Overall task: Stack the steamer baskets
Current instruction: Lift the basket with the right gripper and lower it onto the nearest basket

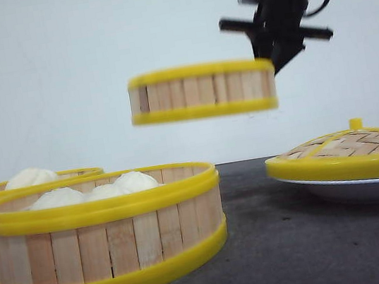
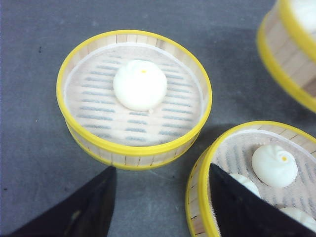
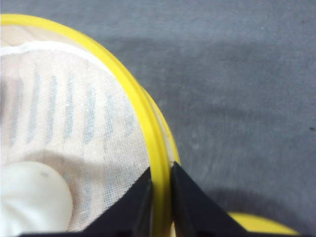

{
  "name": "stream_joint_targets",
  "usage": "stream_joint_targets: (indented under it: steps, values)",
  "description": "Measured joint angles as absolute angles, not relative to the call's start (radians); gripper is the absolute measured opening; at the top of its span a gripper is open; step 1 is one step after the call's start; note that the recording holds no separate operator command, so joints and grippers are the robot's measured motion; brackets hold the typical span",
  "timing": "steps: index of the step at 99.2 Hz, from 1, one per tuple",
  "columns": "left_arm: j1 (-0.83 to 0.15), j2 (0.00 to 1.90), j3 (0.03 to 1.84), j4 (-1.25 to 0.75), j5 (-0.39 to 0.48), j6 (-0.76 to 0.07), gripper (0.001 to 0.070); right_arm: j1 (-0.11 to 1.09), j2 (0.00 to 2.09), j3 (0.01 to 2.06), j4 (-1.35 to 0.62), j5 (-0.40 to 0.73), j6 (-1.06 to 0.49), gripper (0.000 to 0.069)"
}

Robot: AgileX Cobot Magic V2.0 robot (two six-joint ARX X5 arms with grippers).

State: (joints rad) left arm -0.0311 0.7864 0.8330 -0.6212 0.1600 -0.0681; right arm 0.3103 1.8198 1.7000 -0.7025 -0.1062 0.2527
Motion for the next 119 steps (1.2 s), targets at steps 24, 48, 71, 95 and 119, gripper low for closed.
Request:
stream_joint_targets:
  steps: [24,48,71,95,119]
  values:
    - [-0.031,0.786,0.833,-0.621,0.160,-0.068,0.0355,0.386,1.717,1.701,-0.886,-0.131,0.149,0.0032]
    - [-0.031,0.786,0.833,-0.621,0.160,-0.068,0.0355,0.514,1.716,1.694,-0.896,-0.174,0.099,0.0032]
    - [-0.031,0.786,0.833,-0.621,0.159,-0.068,0.0355,0.607,1.716,1.595,-0.797,-0.183,0.089,0.0032]
    - [-0.031,0.786,0.833,-0.622,0.159,-0.068,0.0355,0.611,1.716,1.442,-0.632,-0.207,0.083,0.0032]
    - [-0.031,0.786,0.833,-0.622,0.159,-0.068,0.0355,0.619,1.716,1.393,-0.569,-0.225,0.082,0.0032]
